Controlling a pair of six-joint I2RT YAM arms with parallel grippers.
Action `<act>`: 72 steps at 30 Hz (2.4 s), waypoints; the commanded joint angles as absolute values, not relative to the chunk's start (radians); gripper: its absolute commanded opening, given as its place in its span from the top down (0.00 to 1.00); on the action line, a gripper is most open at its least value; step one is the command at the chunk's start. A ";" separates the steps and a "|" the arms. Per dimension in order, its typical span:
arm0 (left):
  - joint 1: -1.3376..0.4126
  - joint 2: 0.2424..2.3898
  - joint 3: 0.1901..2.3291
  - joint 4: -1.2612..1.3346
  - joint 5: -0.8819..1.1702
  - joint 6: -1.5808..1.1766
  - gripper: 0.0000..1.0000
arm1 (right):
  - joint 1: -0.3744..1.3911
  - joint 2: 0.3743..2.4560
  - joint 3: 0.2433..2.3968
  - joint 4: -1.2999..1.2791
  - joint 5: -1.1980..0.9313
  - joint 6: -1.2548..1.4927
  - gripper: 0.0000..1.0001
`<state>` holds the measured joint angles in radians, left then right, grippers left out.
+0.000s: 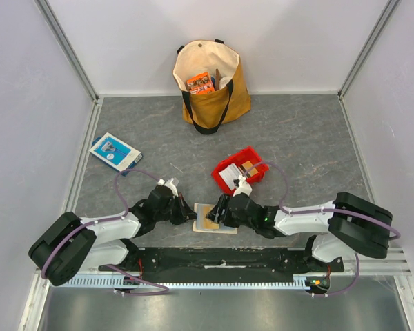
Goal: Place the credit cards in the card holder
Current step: Insert the credit card into the card holder, then pick up the credit card from the storage box.
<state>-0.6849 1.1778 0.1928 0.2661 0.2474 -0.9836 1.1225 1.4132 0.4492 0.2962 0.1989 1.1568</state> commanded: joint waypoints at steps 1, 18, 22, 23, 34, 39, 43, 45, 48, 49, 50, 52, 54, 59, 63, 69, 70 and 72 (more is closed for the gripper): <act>-0.690 1.206 0.164 0.155 0.198 -0.965 0.98 | 1.126 1.489 0.491 0.227 0.192 1.118 0.35; -0.689 1.215 0.169 0.163 0.198 -0.965 0.98 | 1.152 1.500 0.568 0.271 0.132 1.106 0.63; -0.689 1.215 0.169 0.163 0.199 -0.965 0.98 | 1.155 1.491 0.578 0.278 0.118 1.109 0.66; -0.689 1.215 0.169 0.163 0.198 -0.966 0.98 | 1.155 1.486 0.578 0.282 0.117 1.111 0.66; -0.692 1.187 0.172 0.146 0.202 -0.965 0.98 | 1.041 1.235 0.705 -0.041 0.304 0.818 0.37; -0.690 1.155 0.193 0.120 0.209 -0.959 0.98 | 0.771 1.229 0.840 -0.146 0.158 0.543 0.22; -0.689 1.141 0.212 0.103 0.212 -0.953 0.98 | 0.626 1.336 0.931 -0.169 0.007 0.394 0.18; -0.690 1.143 0.219 0.100 0.213 -0.948 0.98 | 0.574 1.405 0.968 -0.175 -0.072 0.353 0.17; -0.689 1.150 0.230 0.098 0.218 -0.943 0.98 | 0.516 1.511 1.015 -0.179 -0.179 0.313 0.15; -0.690 1.155 0.232 0.098 0.219 -0.942 0.98 | 0.506 1.534 1.023 -0.179 -0.207 0.304 0.15; -0.690 1.158 0.235 0.098 0.219 -0.940 0.98 | 0.499 1.555 1.029 -0.179 -0.219 0.293 0.14; -0.689 1.167 0.236 0.101 0.221 -0.937 0.98 | 0.491 1.594 1.045 -0.183 -0.238 0.288 0.14; -0.689 1.175 0.239 0.103 0.221 -0.936 0.98 | 0.489 1.624 1.052 -0.186 -0.250 0.279 0.14; -0.689 1.200 0.245 0.110 0.219 -0.933 0.98 | 0.486 1.698 1.075 -0.190 -0.334 0.273 0.14; -0.690 1.212 0.252 0.110 0.219 -0.928 0.98 | 0.485 1.720 1.081 -0.198 -0.376 0.271 0.16; -0.687 1.230 0.256 0.115 0.222 -0.925 0.98 | 0.474 1.692 1.074 -0.199 -0.403 0.279 0.24; -0.689 1.230 0.256 0.117 0.222 -0.925 0.98 | 0.471 1.687 1.071 -0.199 -0.408 0.279 0.25; -0.690 1.235 0.256 0.118 0.222 -0.925 0.98 | 0.463 1.678 1.069 -0.201 -0.422 0.281 0.27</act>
